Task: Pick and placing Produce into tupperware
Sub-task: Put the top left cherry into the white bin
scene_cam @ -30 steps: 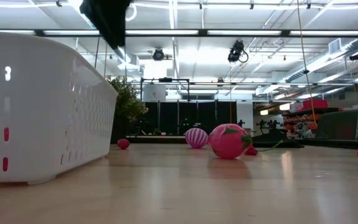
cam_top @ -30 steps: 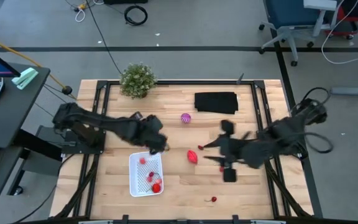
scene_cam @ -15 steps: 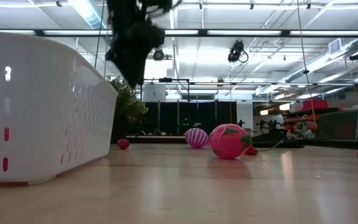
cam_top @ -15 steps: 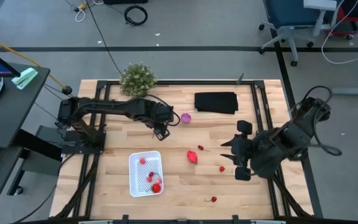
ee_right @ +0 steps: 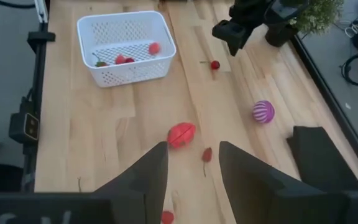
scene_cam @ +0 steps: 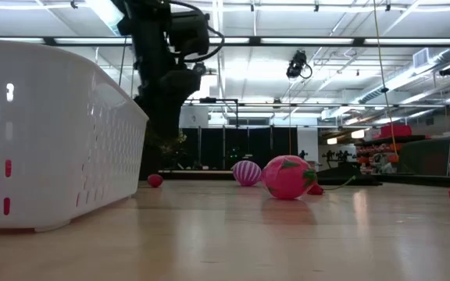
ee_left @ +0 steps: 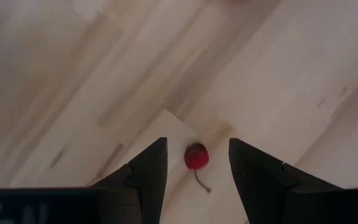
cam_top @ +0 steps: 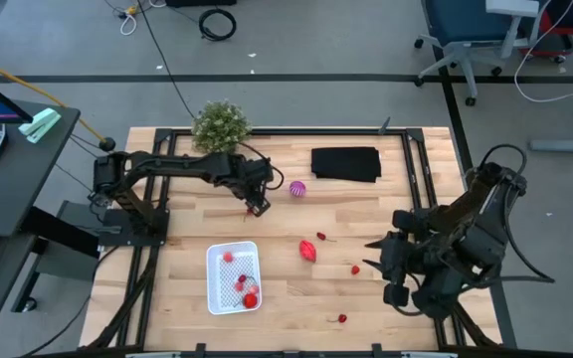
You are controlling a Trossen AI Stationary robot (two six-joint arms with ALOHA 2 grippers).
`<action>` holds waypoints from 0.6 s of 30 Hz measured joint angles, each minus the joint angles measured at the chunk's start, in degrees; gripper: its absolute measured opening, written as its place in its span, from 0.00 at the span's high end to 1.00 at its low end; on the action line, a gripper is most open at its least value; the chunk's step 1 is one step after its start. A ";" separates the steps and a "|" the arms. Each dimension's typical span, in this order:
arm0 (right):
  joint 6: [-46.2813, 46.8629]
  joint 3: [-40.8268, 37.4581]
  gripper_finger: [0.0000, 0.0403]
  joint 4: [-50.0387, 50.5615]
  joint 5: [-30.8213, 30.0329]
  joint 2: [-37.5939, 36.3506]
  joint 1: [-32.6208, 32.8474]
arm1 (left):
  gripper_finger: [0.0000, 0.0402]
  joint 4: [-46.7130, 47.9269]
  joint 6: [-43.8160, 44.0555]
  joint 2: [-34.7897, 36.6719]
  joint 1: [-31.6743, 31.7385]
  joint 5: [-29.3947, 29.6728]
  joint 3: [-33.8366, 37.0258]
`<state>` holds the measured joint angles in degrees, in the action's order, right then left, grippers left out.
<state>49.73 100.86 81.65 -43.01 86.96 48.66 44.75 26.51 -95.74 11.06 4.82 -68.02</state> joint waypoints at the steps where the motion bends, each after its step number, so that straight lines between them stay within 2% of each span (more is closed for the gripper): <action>1: 0.41 0.00 0.62 0.02 -0.50 0.00 0.33 | 0.55 -0.02 -0.01 0.00 -0.26 -0.19 0.62; 6: 1.27 0.00 0.62 0.09 -3.19 0.00 1.44 | 0.54 -1.90 0.94 0.00 -1.44 -0.28 5.87; 11: 1.25 0.00 0.62 0.11 -3.55 0.00 1.43 | 0.49 -9.67 0.91 0.02 -2.49 -0.15 11.75; 18: 1.25 0.00 0.62 0.11 -3.53 0.00 1.41 | 0.40 -11.45 -0.66 0.02 -2.66 1.13 12.47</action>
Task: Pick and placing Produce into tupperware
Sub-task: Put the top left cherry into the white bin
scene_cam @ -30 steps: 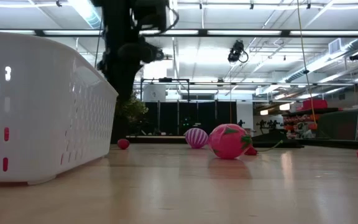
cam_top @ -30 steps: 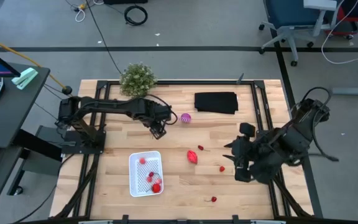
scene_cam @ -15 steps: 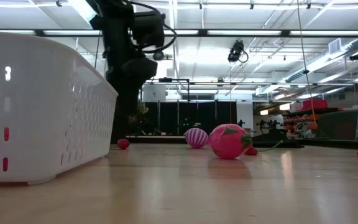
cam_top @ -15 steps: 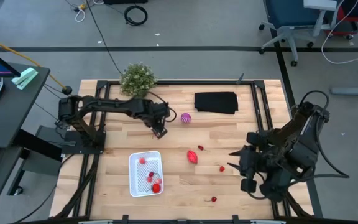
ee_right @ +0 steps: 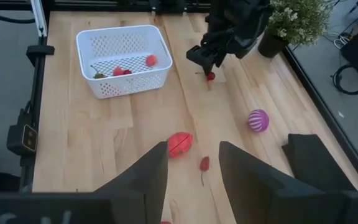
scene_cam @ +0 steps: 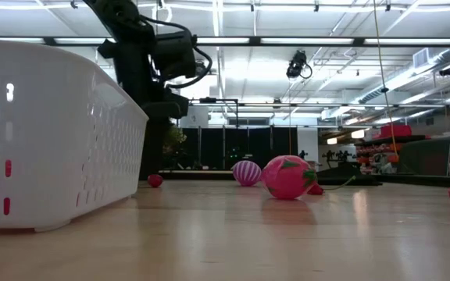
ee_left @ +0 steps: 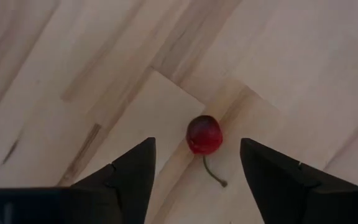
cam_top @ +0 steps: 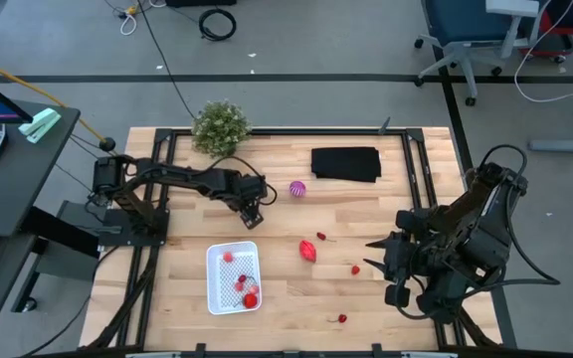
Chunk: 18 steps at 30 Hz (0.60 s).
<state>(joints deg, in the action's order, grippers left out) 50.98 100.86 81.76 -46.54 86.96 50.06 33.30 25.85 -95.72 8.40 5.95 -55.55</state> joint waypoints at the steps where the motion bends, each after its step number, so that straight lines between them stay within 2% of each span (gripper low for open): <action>1: 0.00 0.00 0.62 0.00 -0.02 0.00 0.00 | 0.39 -0.09 0.00 0.00 0.02 0.02 0.00; 5: -0.03 0.00 0.62 -0.02 -1.01 0.00 0.00 | 0.38 -0.66 0.87 -1.66 -0.13 0.01 0.14; 10: -0.09 0.00 0.62 0.23 -1.96 0.00 -0.02 | 0.41 -3.69 0.62 -4.67 -1.09 0.37 1.11; 14: -0.11 0.00 0.62 0.42 -2.07 0.00 -0.02 | 0.48 -3.91 1.90 -5.14 -1.11 2.18 1.01; 18: -0.11 0.00 0.62 0.50 -2.08 0.00 -0.02 | 0.59 -4.00 2.03 -4.92 -1.34 2.59 1.04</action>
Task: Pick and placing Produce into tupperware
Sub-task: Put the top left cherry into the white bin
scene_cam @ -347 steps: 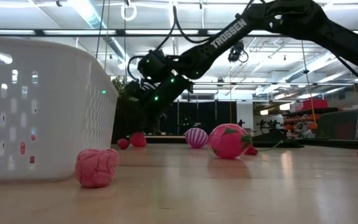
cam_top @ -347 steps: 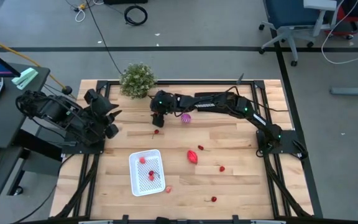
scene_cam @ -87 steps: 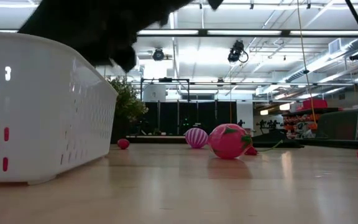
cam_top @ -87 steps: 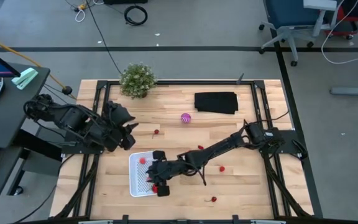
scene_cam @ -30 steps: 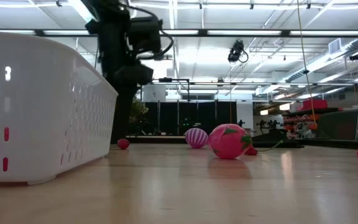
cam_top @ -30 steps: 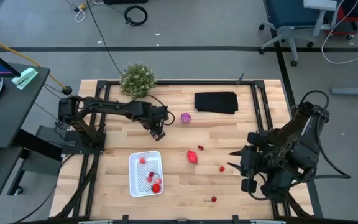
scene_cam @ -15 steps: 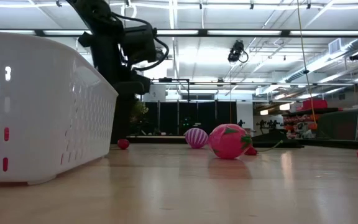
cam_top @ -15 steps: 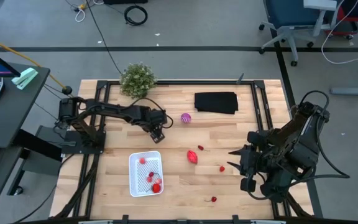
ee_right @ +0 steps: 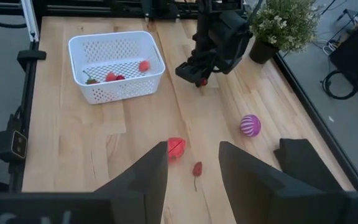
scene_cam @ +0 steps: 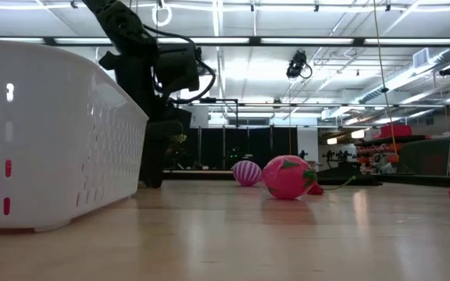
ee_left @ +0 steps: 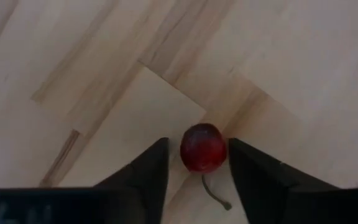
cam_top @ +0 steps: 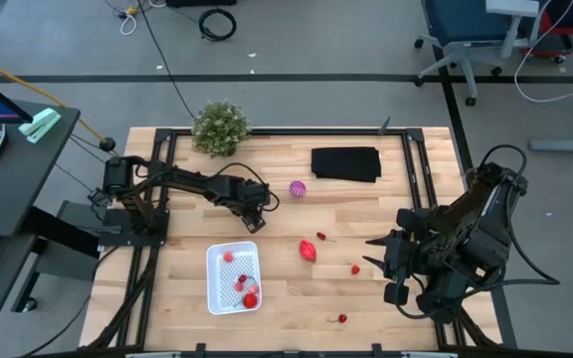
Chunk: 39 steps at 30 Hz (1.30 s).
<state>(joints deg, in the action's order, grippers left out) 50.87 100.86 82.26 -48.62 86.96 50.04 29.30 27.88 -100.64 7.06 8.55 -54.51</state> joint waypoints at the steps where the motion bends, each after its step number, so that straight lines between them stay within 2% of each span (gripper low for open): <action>1: 0.00 0.00 0.62 0.02 0.00 0.00 0.00 | 0.63 0.27 0.00 0.00 -0.26 0.26 -0.22; 7: 0.00 0.00 0.62 0.09 -0.04 0.00 0.00 | 0.90 5.39 0.00 0.98 -1.92 0.69 -4.67; 13: 0.71 0.00 0.62 0.44 -0.03 0.00 -0.02 | 0.90 13.52 -0.48 4.02 -6.30 3.19 -15.18; 16: 2.31 0.00 0.62 0.67 -0.03 0.00 -0.01 | 0.90 21.82 0.77 5.95 -10.09 3.90 -21.52; 21: 3.13 0.00 0.62 0.92 -0.02 0.00 0.00 | 0.89 34.30 10.06 7.34 -20.31 3.73 -27.52; 25: 4.73 0.00 0.62 0.91 -0.02 0.00 0.00 | 0.89 38.94 22.10 7.19 -30.52 3.65 -26.63; 28: 6.48 -1.00 0.62 0.60 -0.92 -0.02 0.00 | 0.89 34.82 29.93 6.84 -36.87 3.65 -22.50; 30: 6.54 -2.66 0.62 0.32 -1.31 -0.02 0.00 | 0.86 28.47 32.85 6.88 -39.82 3.72 -18.41; 35: 6.66 -9.46 0.62 -1.77 -1.09 0.02 -0.89 | 0.74 14.31 33.08 6.78 -42.37 3.70 -7.95; 39: 6.02 -15.40 0.61 -6.43 1.39 0.04 -3.24 | 0.61 15.58 32.86 6.78 -40.80 3.92 -5.11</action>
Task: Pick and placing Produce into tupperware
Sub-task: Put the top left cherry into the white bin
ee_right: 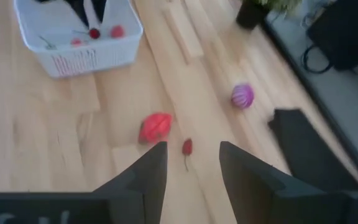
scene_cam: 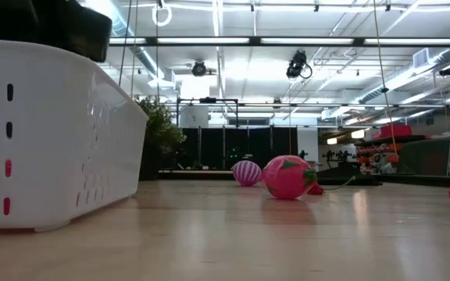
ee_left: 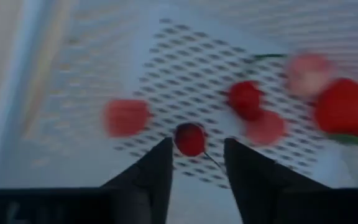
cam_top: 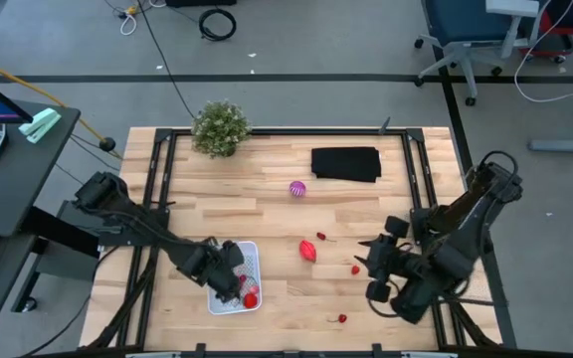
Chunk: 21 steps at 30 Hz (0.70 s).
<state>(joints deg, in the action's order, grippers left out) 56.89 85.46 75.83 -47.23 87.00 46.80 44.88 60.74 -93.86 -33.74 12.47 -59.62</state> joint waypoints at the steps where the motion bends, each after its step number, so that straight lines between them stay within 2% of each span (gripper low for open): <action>1: -0.26 -1.36 0.60 -1.41 1.43 0.00 -0.94 | 0.58 0.93 -0.28 0.02 0.47 0.06 0.01; 3: -1.26 -4.03 0.57 -3.87 3.83 0.00 -3.26 | 0.52 1.67 -1.60 0.06 1.45 -1.09 -0.07; 5: -3.21 -6.62 0.53 -6.67 6.57 0.00 -6.33 | 0.48 1.80 -4.67 0.37 2.33 -4.67 -0.79; 9: -10.51 -11.41 0.44 -12.09 8.64 0.00 -13.98 | 0.44 2.44 -9.18 0.61 3.91 -10.84 -3.72; 12: -18.36 -14.74 0.38 -17.58 8.55 -0.02 -20.81 | 0.44 5.74 -12.13 0.61 5.24 -12.02 -8.32; 16: -28.86 -19.57 0.33 -29.72 9.19 -0.02 -30.63 | 0.47 12.97 -13.92 0.61 7.06 -12.09 -15.56; 19: -36.08 -24.29 0.32 -42.08 13.29 -0.02 -37.32 | 0.49 18.48 -15.05 0.63 8.02 -12.09 -20.82; 21: -40.74 -27.71 0.32 -50.64 16.62 -0.02 -41.33 | 0.51 21.39 -19.10 0.63 8.46 -11.96 -23.90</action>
<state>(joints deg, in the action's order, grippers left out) 16.15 57.75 25.19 -30.60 86.98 5.46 66.26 41.65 -93.23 -25.28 0.51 -83.52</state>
